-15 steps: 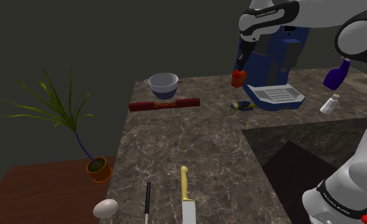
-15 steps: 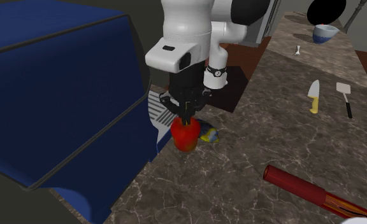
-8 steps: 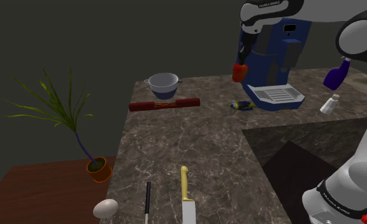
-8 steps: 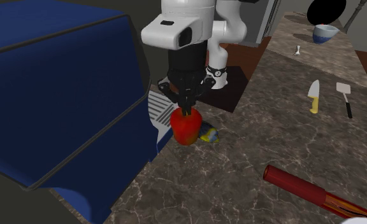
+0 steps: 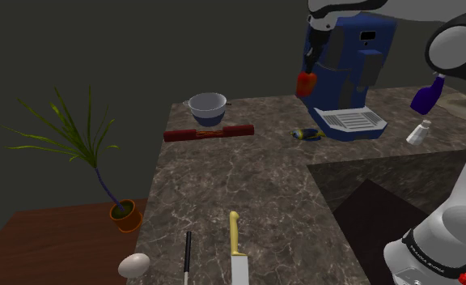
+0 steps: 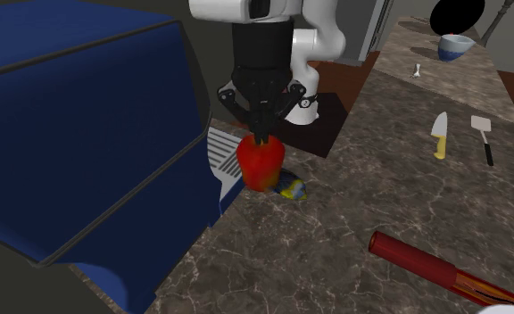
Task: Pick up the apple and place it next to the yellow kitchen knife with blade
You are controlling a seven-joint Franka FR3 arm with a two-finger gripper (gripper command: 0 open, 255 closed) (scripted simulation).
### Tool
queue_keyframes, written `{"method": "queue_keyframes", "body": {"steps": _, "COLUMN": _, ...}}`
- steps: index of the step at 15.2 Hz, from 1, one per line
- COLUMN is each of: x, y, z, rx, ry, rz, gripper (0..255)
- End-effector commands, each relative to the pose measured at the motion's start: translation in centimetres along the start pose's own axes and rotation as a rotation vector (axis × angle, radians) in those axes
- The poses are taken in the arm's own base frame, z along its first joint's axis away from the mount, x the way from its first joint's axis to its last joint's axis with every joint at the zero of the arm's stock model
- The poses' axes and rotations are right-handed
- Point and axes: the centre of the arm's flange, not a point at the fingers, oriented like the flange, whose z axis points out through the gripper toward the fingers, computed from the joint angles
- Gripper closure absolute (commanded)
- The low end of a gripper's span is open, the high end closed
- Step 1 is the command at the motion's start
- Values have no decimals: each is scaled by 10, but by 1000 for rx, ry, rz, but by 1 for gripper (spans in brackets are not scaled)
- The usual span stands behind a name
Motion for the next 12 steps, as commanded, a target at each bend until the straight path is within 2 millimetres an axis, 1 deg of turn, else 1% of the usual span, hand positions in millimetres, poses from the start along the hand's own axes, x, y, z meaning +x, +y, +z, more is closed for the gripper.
{"method": "queue_keyframes", "body": {"steps": 1, "x": 1, "y": 0, "z": -11, "rx": 0, "ry": 0, "rz": 0, "gripper": 255}}
{"method": "queue_keyframes", "body": {"steps": 5, "x": 2, "y": 0, "z": -32, "rx": 0, "ry": 0, "rz": 0, "gripper": 255}}
{"method": "queue_keyframes", "body": {"steps": 6, "x": 3, "y": 0, "z": -34, "rx": 0, "ry": 0, "rz": 0, "gripper": 255}}
{"method": "queue_keyframes", "body": {"steps": 12, "x": -36, "y": -68, "z": -39, "rx": 0, "ry": 0, "rz": 0, "gripper": 255}}
